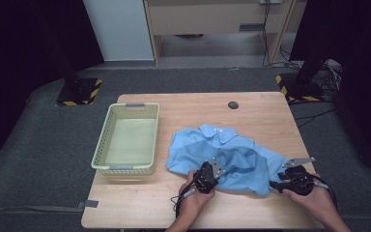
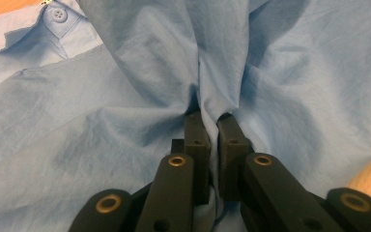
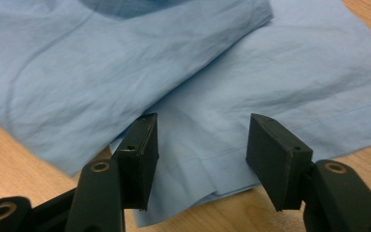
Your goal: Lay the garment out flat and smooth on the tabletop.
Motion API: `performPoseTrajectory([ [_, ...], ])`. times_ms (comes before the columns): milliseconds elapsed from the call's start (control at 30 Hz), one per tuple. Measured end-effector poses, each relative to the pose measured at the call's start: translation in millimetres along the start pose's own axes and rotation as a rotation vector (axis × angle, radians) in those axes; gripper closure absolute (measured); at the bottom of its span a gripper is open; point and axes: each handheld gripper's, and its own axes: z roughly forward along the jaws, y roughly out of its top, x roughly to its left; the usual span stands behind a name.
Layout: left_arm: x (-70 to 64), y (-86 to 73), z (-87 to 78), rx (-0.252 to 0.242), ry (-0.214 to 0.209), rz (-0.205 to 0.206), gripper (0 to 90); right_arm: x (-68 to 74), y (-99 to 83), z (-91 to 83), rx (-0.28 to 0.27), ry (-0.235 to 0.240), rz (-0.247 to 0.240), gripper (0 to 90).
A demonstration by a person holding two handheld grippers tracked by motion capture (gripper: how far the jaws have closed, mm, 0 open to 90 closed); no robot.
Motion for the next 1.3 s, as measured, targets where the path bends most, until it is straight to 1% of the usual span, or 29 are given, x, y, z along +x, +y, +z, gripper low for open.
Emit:
performPoseTrajectory([
  [133, 0.5, 1.4, 2.6, -0.008, -0.002, -0.01, 85.7, 0.9, -3.2, 0.8, 0.015, -0.005, -0.006, 45.1],
  [300, 0.6, 3.0, 5.3, -0.015, 0.0, -0.016, 85.7, 0.9, -5.6, 0.0, 0.01, -0.006, -0.001, 45.6],
  [367, 0.3, 3.7, 6.6, -0.02, 0.001, -0.019, 85.7, 2.4, -6.1, 0.2, 0.01, -0.012, -0.023, 45.6],
  [467, -0.3, 3.9, 7.1, -0.022, 0.007, -0.017, 85.6, 4.8, -6.3, 0.1, 0.013, -0.012, -0.028, 45.6],
  [600, -0.2, 3.2, 7.1, -0.027, 0.005, -0.022, 85.5, 7.0, -6.9, 0.6, 0.012, -0.037, -0.065, 49.0],
  [700, 0.4, 2.9, 7.0, -0.028, 0.001, -0.029, 85.3, 6.4, -7.8, 0.3, -0.004, -0.032, -0.075, 58.6],
  [767, 0.4, 3.1, 7.1, -0.028, 0.0, -0.03, 85.3, 5.0, -8.6, -0.1, -0.015, -0.032, -0.077, 66.6],
  [833, -0.4, 3.4, 7.5, -0.031, -0.002, -0.029, 84.9, 3.3, -8.8, -0.2, -0.019, -0.038, -0.081, 76.6],
  [900, -1.2, 4.0, 8.5, -0.036, -0.003, -0.025, 83.9, 1.5, -8.5, -0.1, -0.021, -0.055, -0.081, 85.7],
  [933, -1.3, 4.7, 9.2, -0.038, -0.003, -0.022, 82.9, 0.6, -8.1, 0.0, -0.02, -0.058, -0.079, 87.4],
  [967, -1.1, 5.4, 9.8, -0.039, 0.001, -0.023, 80.7, -1.2, -7.4, 0.2, -0.02, -0.068, -0.071, 87.9],
  [1000, -0.5, 6.1, 10.4, -0.041, 0.005, -0.021, 77.0, -3.2, -6.7, 0.5, -0.018, -0.087, -0.068, 88.2],
  [1033, 0.0, 6.9, 11.1, -0.044, 0.009, -0.019, 71.9, -6.5, -5.9, 0.8, -0.018, -0.105, -0.063, 88.2],
  [1067, 0.8, 7.5, 11.2, -0.048, 0.013, -0.019, 65.9, -10.4, -5.4, 1.0, -0.02, -0.115, -0.045, 88.3],
  [1100, 1.0, 8.1, 10.7, -0.051, 0.014, -0.029, 60.1, -15.2, -5.0, 1.2, -0.024, -0.119, -0.027, 88.3],
  [1167, 0.7, 10.5, 8.2, -0.056, 0.013, -0.039, 51.1, -23.6, -3.8, 2.2, -0.032, -0.136, -0.007, 88.3],
  [1200, -0.4, 12.4, 6.1, -0.06, 0.011, -0.042, 47.8, -26.2, -3.1, 2.3, -0.03, -0.145, -0.004, 88.3],
  [1233, -1.3, 13.5, 4.7, -0.063, 0.008, -0.044, 44.9, -29.7, -2.3, 2.6, -0.027, -0.164, -0.004, 88.3],
  [1300, -4.5, 15.9, 0.5, -0.07, 0.001, -0.042, 41.9, -33.5, -1.8, 2.8, -0.025, -0.183, 0.002, 88.2],
])
